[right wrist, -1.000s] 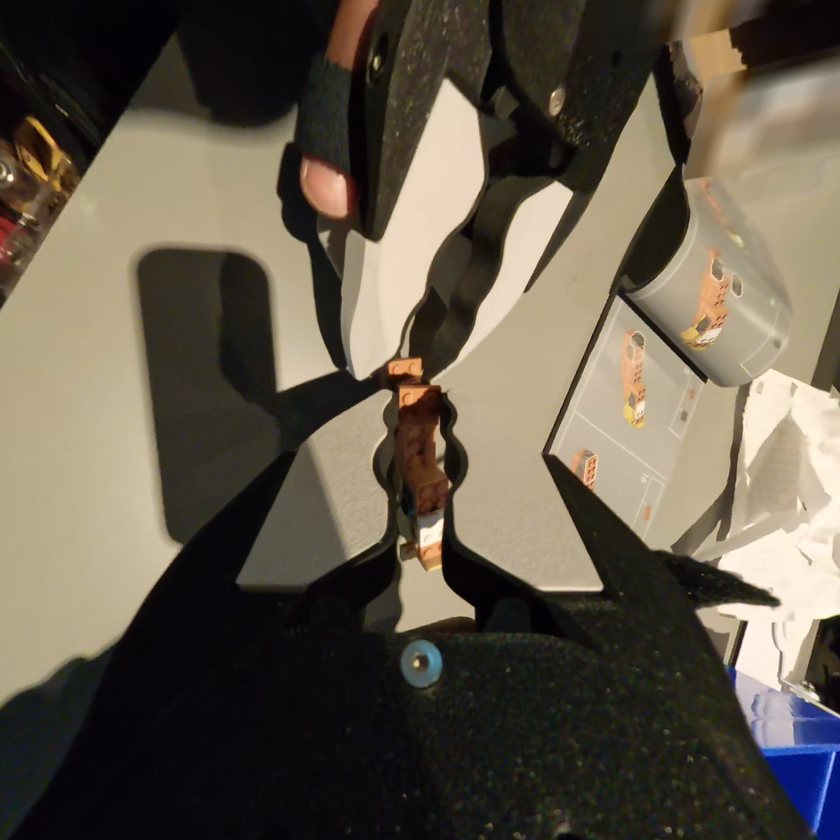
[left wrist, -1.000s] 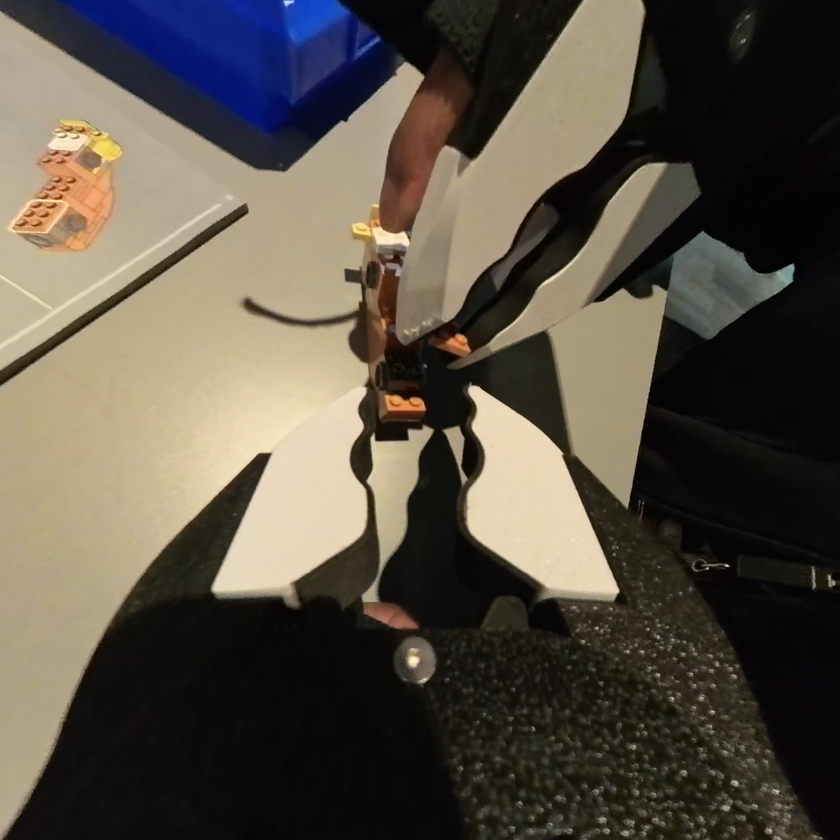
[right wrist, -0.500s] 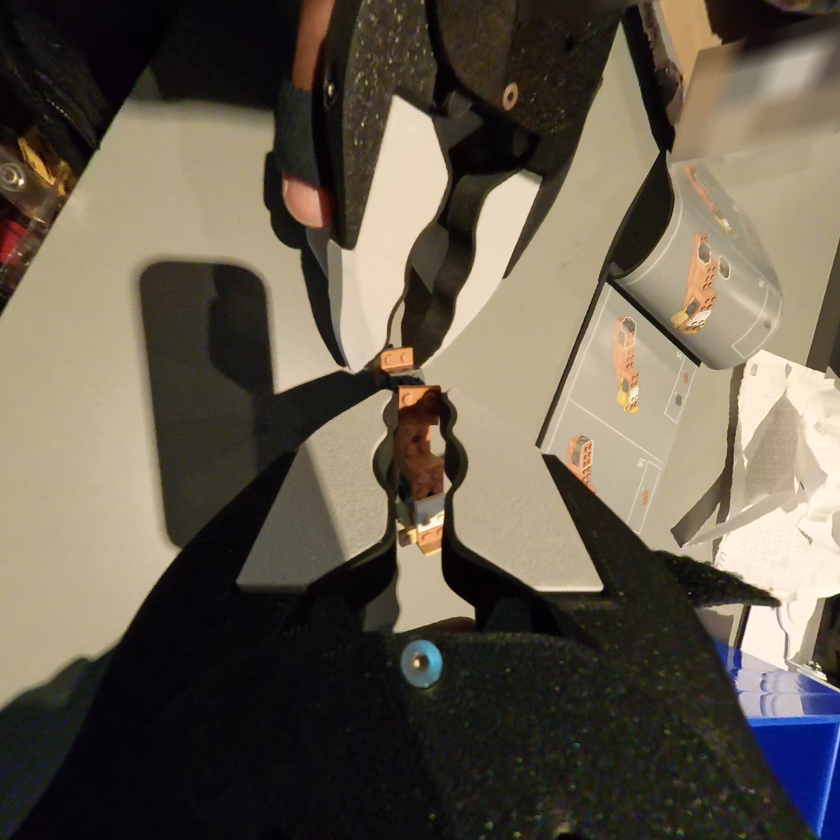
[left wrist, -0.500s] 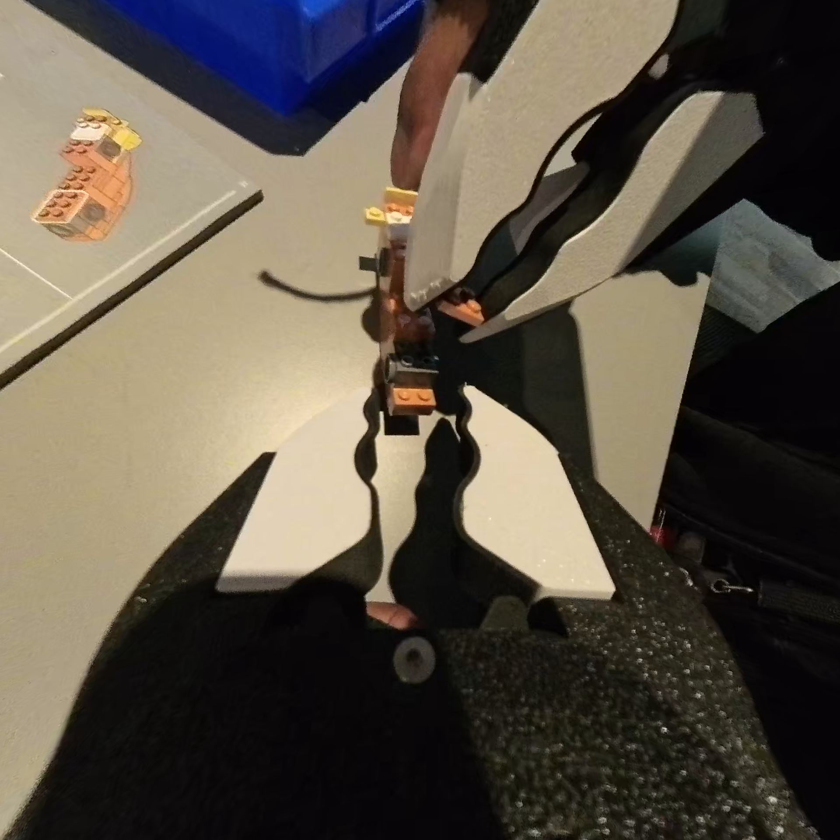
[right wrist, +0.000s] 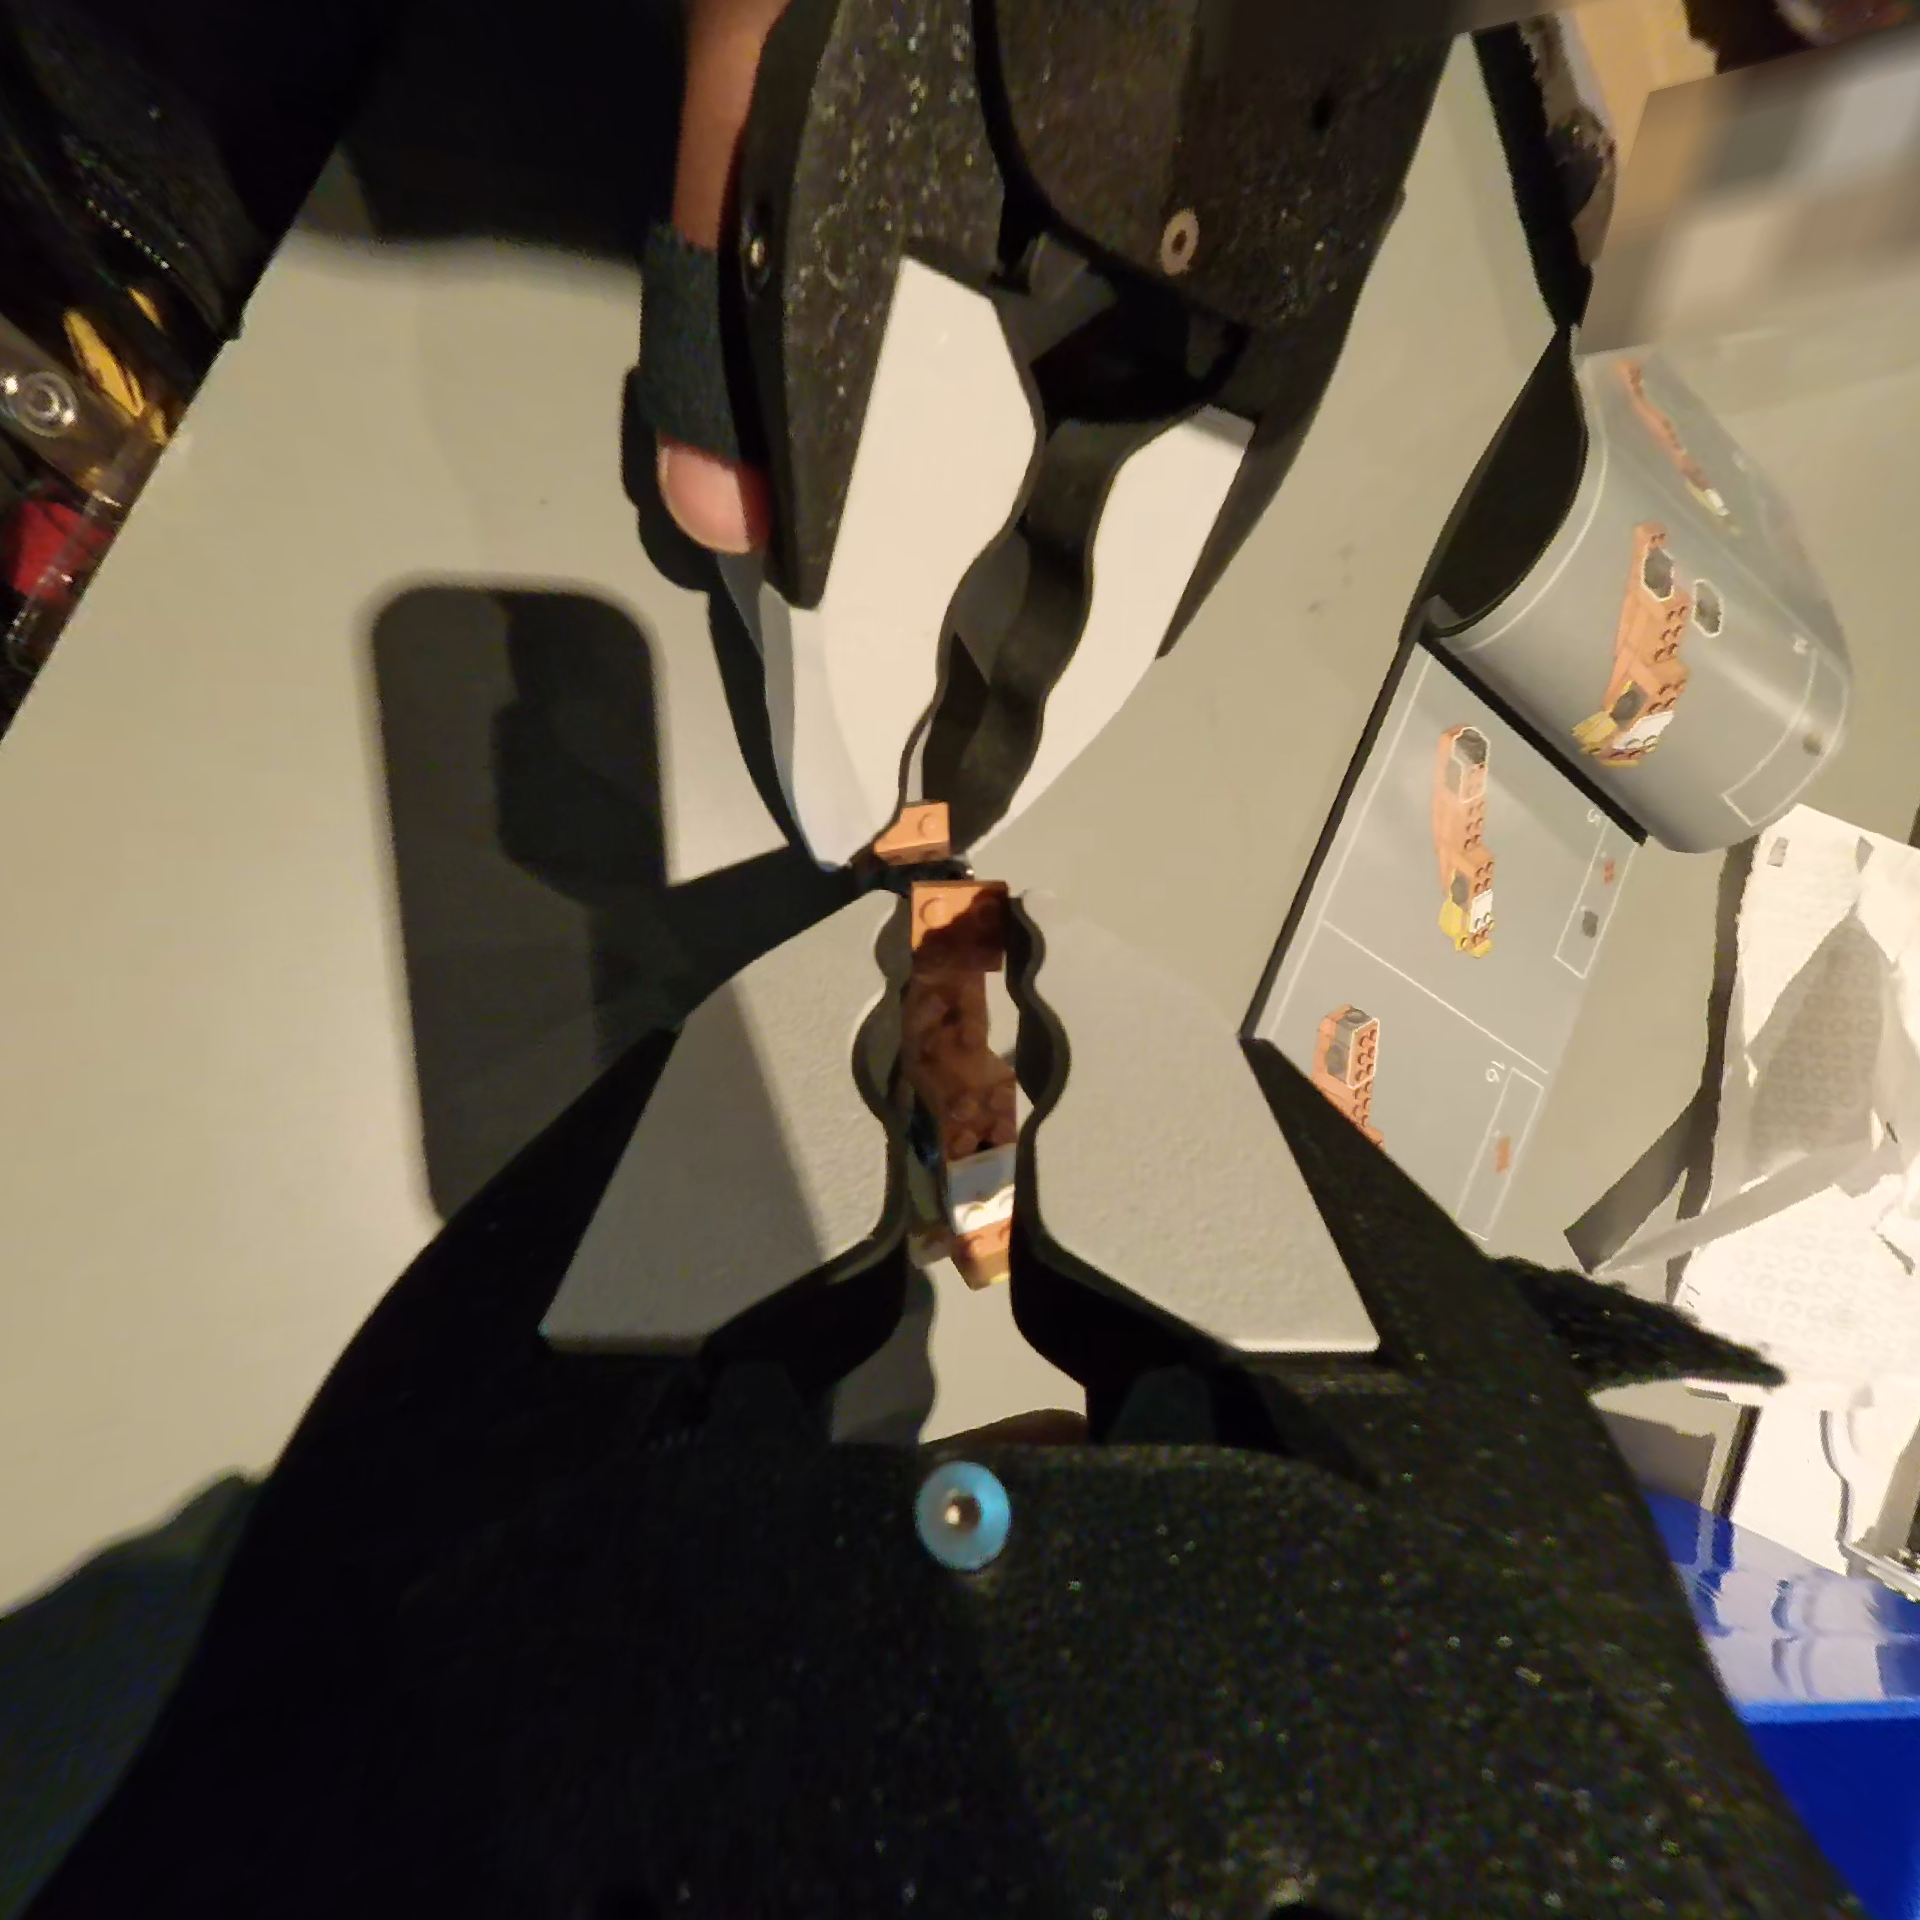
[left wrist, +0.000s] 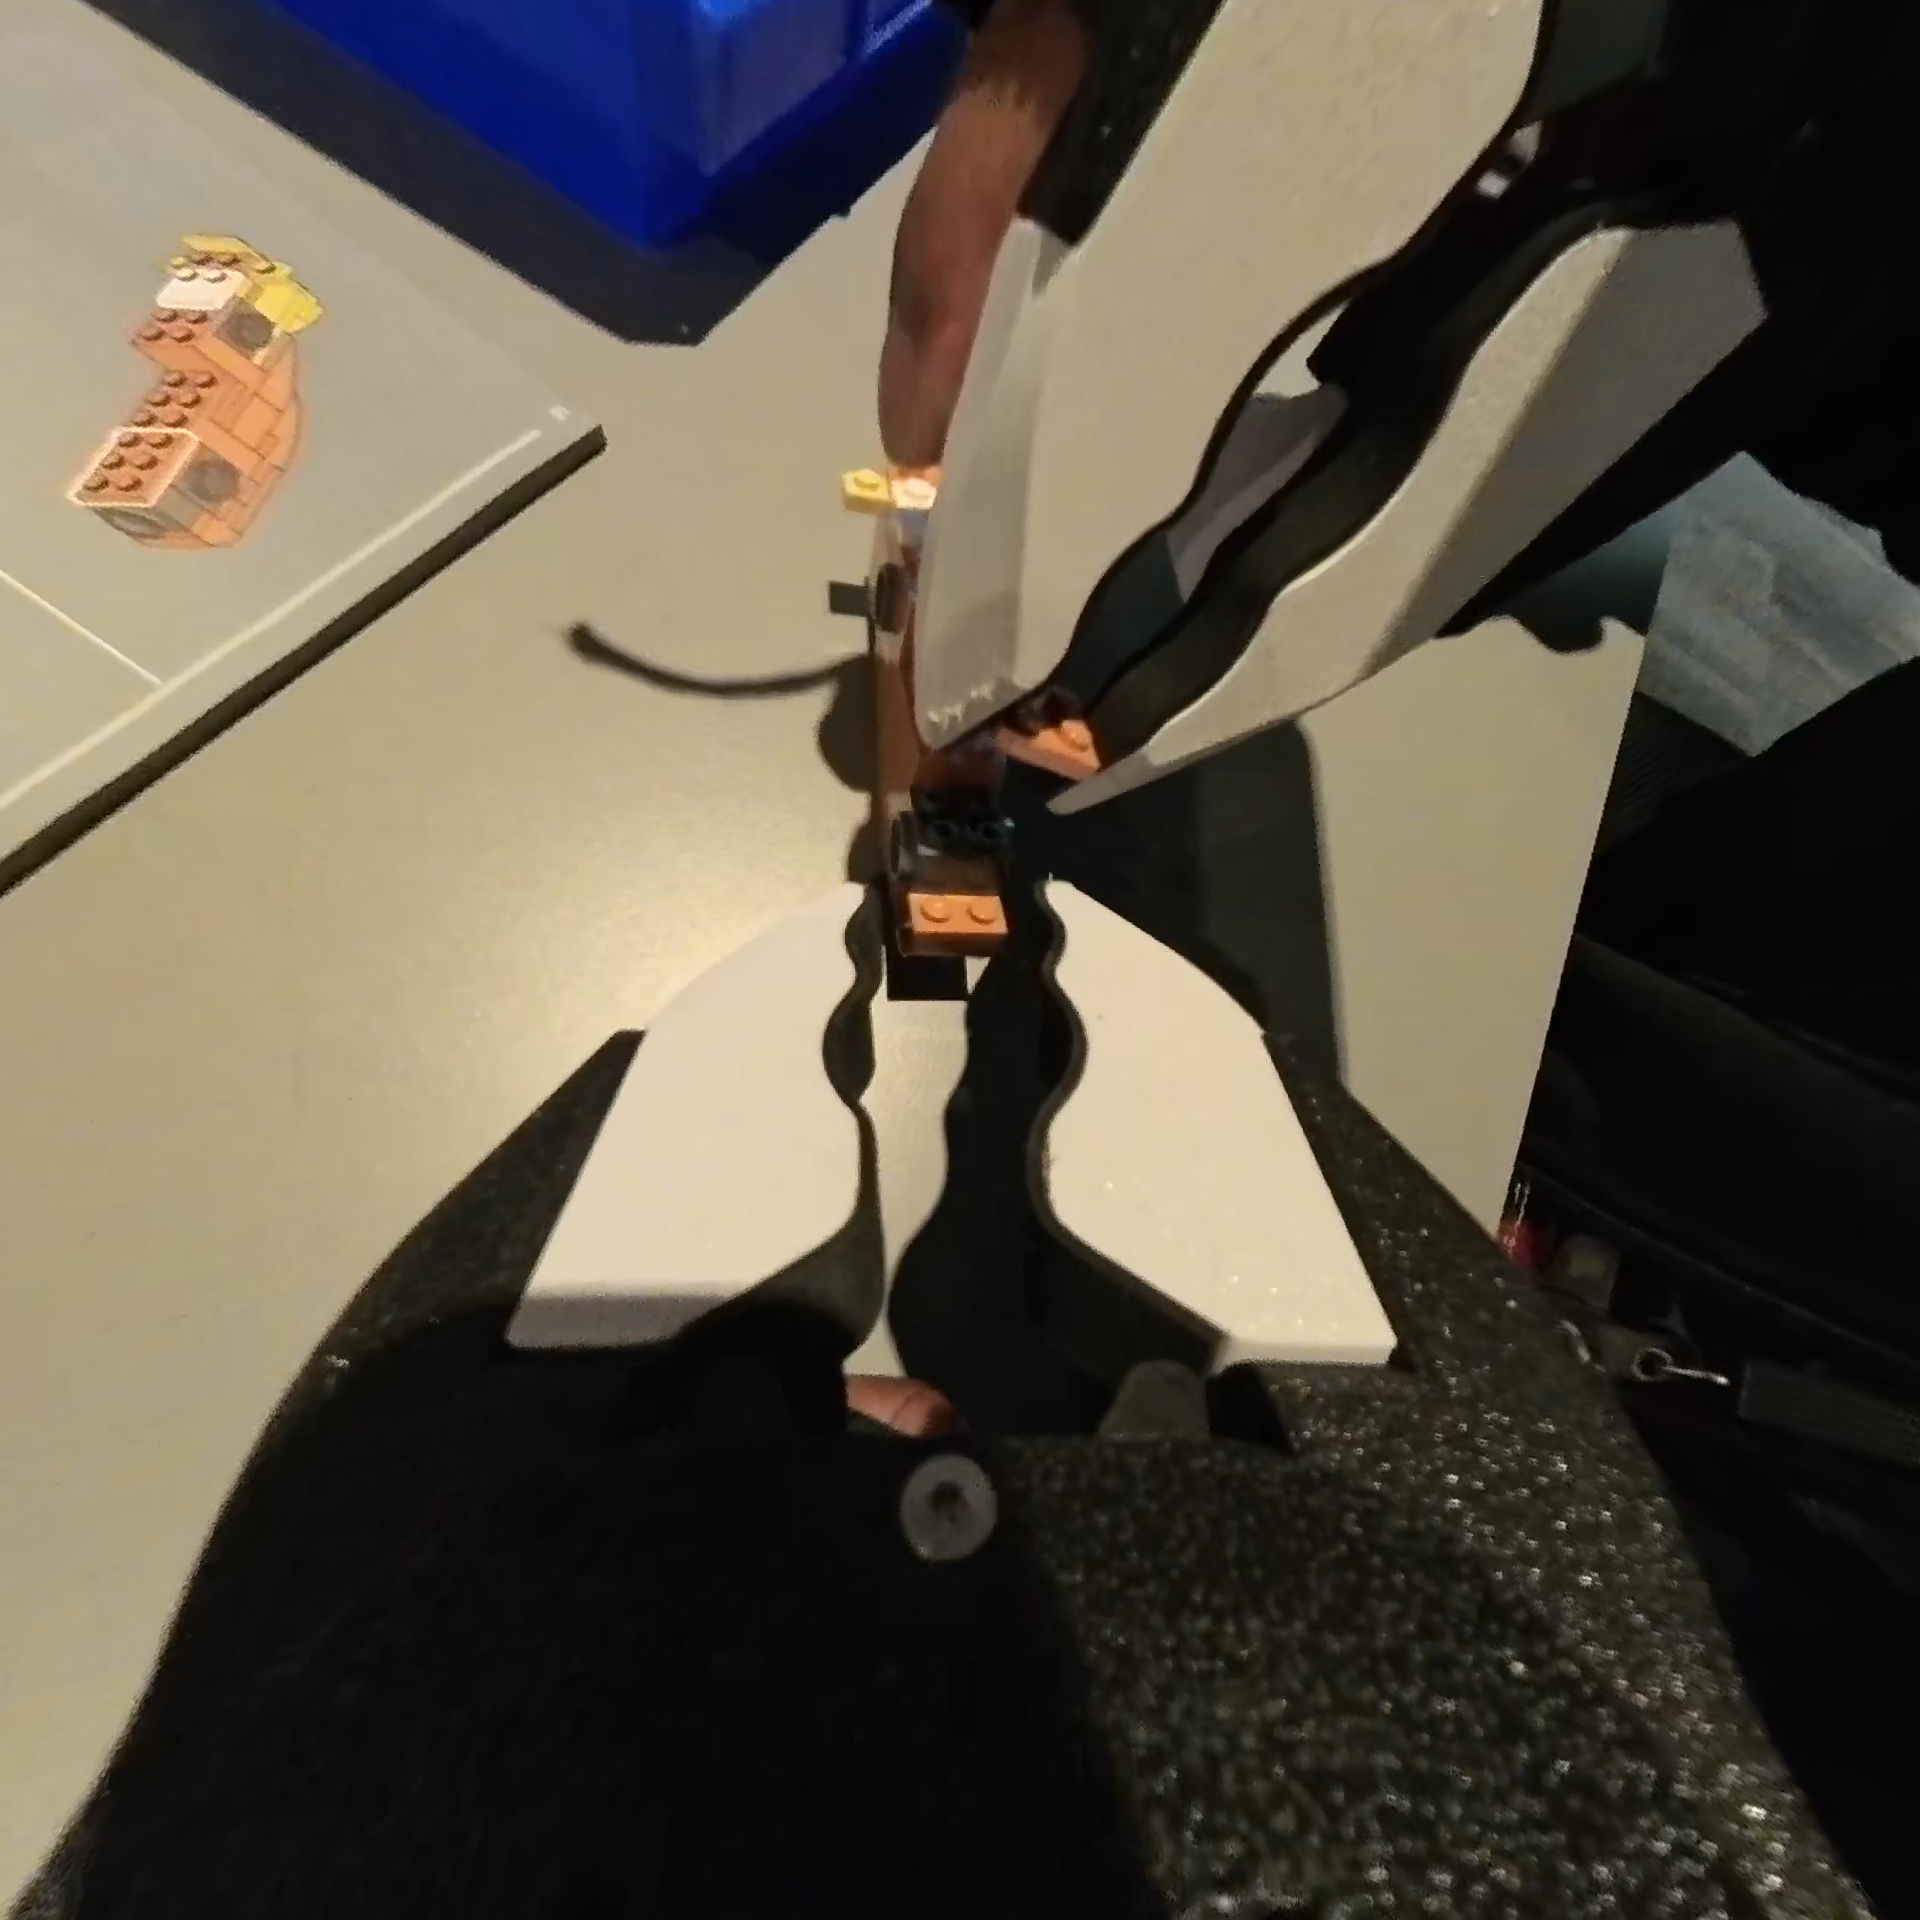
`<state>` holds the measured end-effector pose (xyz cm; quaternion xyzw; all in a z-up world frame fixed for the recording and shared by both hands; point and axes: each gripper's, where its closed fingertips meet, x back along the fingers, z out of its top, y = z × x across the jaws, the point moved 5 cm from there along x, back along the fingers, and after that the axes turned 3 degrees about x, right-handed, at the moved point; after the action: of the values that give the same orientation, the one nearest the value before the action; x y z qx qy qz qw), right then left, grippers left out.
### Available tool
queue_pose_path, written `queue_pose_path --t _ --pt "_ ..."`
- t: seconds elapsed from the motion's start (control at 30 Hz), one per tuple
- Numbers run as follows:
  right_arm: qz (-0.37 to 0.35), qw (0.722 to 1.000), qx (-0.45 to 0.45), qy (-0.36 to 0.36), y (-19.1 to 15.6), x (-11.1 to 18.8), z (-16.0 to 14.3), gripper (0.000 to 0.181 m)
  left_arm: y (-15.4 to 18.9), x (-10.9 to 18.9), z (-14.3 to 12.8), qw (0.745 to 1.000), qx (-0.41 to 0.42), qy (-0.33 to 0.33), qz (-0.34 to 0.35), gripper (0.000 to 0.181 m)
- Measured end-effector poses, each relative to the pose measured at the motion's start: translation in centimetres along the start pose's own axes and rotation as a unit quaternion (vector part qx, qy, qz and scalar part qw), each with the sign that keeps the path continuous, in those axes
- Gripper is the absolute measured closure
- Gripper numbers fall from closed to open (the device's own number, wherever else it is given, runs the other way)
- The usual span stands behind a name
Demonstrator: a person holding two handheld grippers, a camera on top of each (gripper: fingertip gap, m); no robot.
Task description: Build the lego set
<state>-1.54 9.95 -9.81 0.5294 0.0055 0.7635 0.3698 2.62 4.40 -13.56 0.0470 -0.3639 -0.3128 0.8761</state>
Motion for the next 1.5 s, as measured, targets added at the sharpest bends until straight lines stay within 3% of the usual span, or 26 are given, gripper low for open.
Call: queue_pose_path --t 0.03,1.07,1.5 --pt "0.002 1.000 0.000 -0.001 0.0 0.0 0.1 0.165 0.0 0.0 0.0 1.000 -0.002 -0.001 0.001 0.154" --pt "0.087 0.991 0.041 -0.092 0.7 -1.8 1.0 0.164 -0.1 0.2 -0.1 1.000 0.005 0.001 -0.003 0.157" --pt "0.070 0.988 0.053 -0.129 1.6 -0.3 0.4 0.165 -0.1 0.6 -0.5 1.000 -0.007 -0.002 -0.001 0.153"
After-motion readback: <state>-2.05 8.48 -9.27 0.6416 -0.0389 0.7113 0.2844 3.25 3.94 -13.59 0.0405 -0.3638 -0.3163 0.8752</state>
